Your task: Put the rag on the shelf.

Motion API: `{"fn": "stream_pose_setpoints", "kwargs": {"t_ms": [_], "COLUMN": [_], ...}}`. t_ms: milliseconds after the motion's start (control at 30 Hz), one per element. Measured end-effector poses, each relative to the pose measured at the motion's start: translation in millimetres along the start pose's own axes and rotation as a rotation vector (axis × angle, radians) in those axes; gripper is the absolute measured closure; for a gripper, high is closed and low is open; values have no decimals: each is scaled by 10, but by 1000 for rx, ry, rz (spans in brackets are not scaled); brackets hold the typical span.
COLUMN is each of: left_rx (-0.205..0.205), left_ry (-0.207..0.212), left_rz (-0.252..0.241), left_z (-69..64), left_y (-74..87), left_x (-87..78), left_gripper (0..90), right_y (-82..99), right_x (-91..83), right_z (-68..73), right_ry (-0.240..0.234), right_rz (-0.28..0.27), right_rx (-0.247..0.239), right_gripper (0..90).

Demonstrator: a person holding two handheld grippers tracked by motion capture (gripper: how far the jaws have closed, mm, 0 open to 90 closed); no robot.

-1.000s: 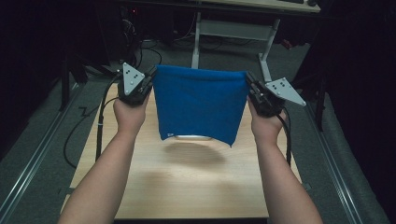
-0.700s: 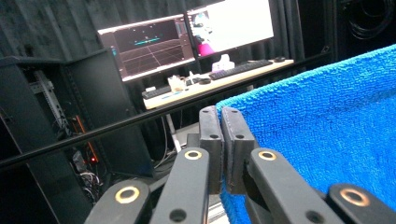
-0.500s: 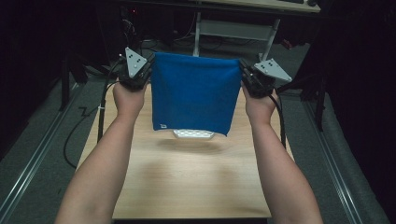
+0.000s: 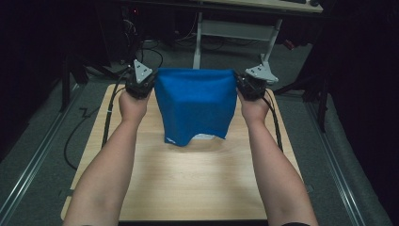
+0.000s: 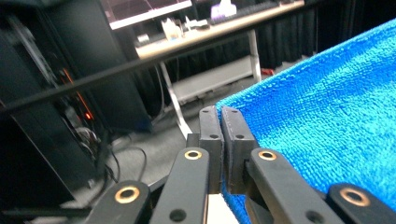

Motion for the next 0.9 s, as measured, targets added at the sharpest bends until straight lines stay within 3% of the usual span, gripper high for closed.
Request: {"fn": "stream_pose_setpoints", "kwargs": {"t_ms": [67, 133, 200, 233, 467, 667, 900], "left_rx": [-8, -14, -8, -17, -52, -85, -82], "left_ry": [13, 58, 65, 87, 154, 185, 203], "left_rz": [16, 64, 68, 78, 118, 133, 156], "left_z": [-39, -165, -210, -288, -525, -631, -736], "left_y": [78, 288, 343, 444, 752, 889, 1002], "left_x": [28, 95, 110, 131, 184, 166, 122], "left_gripper": [883, 883, 884, 883, 883, 881, 880], "right_y": [61, 232, 343, 394, 742, 1001, 1197], "right_x": [22, 71, 102, 111, 133, 111, 91], "right_z": [-6, -29, -60, -79, -156, -171, -169], "right_ry": [0, -3, -6, -4, -2, -12, -18], "right_rz": [14, 47, 74, 84, 140, 172, 194], "right_rx": [2, 0, 2, 4, 26, 44, 78], "right_gripper": [882, 881, 882, 881, 881, 880, 879]}}
Point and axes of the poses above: each handheld gripper's, and its own axes: x roughly forward along the jaws, y roughly out of its underside, z roughly to its left, the point moved 10 cm from there along x, roughly forward along the jaws, and after that the axes turned 13 degrees about x, right-handed, at the moved point
